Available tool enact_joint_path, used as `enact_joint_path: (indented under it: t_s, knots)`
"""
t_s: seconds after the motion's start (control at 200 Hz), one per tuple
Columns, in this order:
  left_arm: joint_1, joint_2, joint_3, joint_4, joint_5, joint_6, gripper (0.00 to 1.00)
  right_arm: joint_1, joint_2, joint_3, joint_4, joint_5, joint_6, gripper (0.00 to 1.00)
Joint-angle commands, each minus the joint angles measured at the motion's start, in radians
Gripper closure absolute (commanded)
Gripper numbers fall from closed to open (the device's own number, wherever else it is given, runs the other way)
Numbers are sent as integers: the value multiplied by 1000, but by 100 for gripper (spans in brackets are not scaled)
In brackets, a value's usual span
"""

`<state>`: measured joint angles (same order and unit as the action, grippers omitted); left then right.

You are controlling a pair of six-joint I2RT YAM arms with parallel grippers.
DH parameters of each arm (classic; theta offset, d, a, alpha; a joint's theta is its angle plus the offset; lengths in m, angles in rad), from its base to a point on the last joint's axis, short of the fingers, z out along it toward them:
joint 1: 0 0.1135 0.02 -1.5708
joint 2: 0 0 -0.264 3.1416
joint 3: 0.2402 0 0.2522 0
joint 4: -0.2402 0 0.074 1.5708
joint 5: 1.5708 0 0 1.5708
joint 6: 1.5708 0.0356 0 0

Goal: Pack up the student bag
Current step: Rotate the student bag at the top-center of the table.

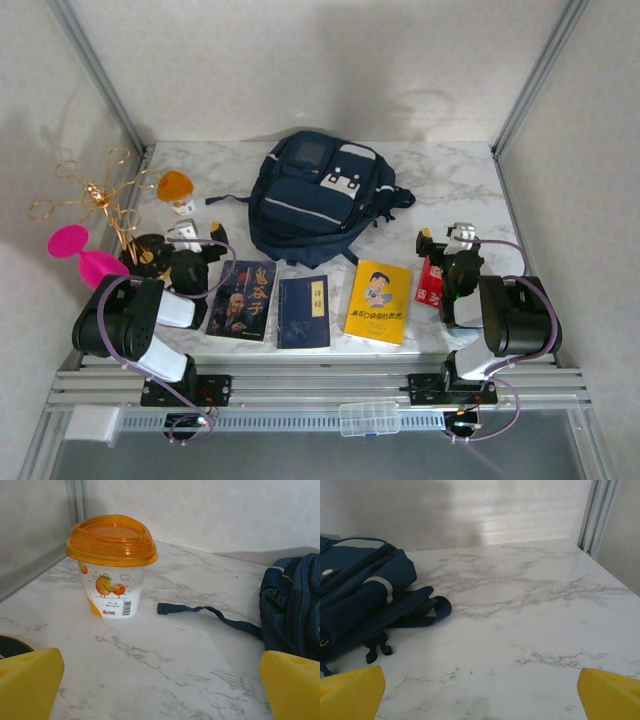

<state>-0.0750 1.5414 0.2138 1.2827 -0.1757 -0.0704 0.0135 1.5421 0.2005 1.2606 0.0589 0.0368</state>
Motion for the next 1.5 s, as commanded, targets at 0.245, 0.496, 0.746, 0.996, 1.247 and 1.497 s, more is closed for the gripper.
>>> enact_joint_path:
  t_s: [0.245,0.496,0.746,0.996,1.247,1.497]
  knots:
    - [-3,-141,5,-90,36,18,1,2,-110,10,-51,41,4,1]
    - [-1,-449,73,-498,41,-21,1,-7,-333,171,-525,56,105,1]
    - [1,-737,146,-831,-48,-364,1,-13,-483,322,-1037,109,508,1]
    - [11,-818,189,-1013,64,-607,1,-14,-576,305,-1153,-188,620,1]
    - [-71,-724,225,-1083,195,-638,1,33,-573,341,-1215,-259,600,1]
    - [-178,-764,213,-1132,159,-672,1,110,-520,390,-1253,-283,667,1]
